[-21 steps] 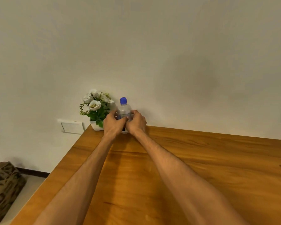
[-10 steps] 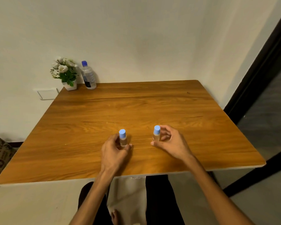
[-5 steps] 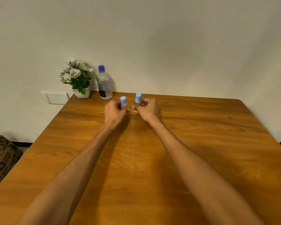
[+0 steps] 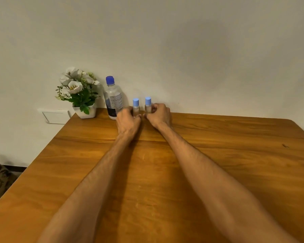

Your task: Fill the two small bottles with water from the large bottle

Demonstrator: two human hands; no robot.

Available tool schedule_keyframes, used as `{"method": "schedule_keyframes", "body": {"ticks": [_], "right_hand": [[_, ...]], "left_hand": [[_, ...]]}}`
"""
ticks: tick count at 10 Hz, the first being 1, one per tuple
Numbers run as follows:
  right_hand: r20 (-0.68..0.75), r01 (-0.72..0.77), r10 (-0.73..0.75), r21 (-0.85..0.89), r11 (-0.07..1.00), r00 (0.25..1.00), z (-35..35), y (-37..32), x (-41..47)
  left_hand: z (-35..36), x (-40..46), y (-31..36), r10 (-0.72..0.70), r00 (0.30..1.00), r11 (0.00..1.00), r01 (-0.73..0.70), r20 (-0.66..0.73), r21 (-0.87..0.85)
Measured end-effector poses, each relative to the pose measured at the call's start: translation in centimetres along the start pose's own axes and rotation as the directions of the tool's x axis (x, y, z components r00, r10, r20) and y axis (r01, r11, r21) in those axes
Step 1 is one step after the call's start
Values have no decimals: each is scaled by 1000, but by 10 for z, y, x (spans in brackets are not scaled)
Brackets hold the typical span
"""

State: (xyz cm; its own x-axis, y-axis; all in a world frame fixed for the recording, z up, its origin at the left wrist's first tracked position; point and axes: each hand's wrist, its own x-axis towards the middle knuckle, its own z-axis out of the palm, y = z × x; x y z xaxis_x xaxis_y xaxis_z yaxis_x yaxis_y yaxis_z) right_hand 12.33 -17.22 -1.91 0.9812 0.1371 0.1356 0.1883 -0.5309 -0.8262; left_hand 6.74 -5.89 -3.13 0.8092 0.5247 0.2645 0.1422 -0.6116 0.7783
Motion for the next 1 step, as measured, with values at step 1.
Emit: {"method": "schedule_keyframes", "body": {"ticks": [1], "right_hand": [[-5,-56,56,6,998,998,-9,2,-13]], "left_hand": [[-5,-17,4,-57,998,998,56,12,27]]}}
